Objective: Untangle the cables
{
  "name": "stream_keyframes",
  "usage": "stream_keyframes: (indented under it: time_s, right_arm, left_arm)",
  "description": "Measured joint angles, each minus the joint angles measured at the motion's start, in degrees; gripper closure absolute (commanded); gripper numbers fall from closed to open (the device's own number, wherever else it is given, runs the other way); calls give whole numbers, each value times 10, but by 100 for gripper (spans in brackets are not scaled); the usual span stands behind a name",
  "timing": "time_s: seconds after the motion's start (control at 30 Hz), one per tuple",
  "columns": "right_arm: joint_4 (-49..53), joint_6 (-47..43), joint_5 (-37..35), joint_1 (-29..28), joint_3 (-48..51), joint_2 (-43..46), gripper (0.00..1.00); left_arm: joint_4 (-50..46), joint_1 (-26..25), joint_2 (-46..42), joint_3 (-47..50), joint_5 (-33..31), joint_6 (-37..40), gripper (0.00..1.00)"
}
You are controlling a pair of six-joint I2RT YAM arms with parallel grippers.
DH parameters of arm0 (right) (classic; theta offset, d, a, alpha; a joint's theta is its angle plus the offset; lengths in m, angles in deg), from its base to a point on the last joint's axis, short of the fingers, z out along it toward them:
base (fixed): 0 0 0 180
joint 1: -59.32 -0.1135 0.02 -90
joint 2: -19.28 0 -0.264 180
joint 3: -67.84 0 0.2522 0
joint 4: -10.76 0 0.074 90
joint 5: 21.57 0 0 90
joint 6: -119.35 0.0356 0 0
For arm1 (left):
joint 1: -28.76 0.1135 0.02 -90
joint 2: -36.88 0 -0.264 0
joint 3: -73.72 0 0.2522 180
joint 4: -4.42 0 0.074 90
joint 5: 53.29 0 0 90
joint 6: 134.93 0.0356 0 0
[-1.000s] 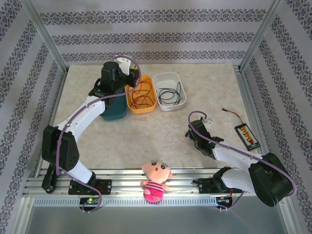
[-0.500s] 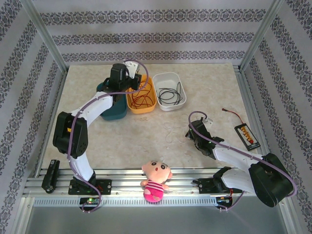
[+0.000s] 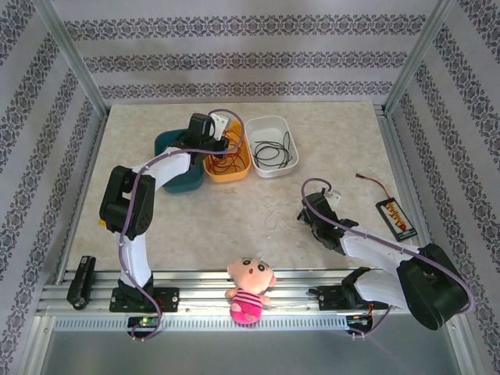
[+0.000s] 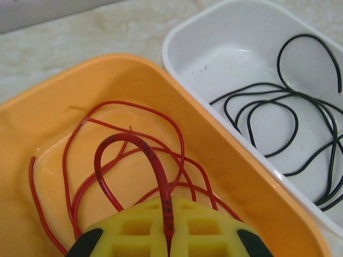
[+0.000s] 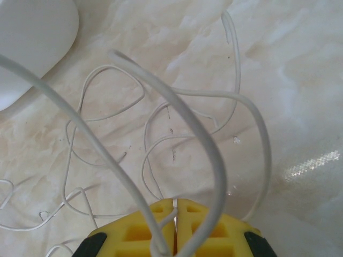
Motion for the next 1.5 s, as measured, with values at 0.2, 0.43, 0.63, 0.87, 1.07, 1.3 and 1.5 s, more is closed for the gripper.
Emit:
stream_keyframes:
  time_s: [0.2,0.43,0.63,0.87,1.07,1.3,1.5]
  right_arm:
    - [0,0,0,0,0,0,100]
    - [0,0,0,0,2,1,100]
    - [0,0,0,0,4,5,100]
    - [0,2,0,0,7,9,100]
    - [0,2,-1,4,7,21,100]
    - [3,0,-5,4,7,40,100]
    - [14,-5,-9,8,7,53,100]
  left_arm:
    - [-47,0,37,-50,10,0,97]
    - [-112,0,93,-111,10,-3,96]
    - [-170,0,134,-158,-1,-4,87]
    - [-215,0,156,-198,-5,-5,65]
    - [-237,0,152,-202,-11,-11,40]
    - [-267,-1,119,-207,-32,-19,9]
    - [-276,-1,74,-210,-44,-22,3]
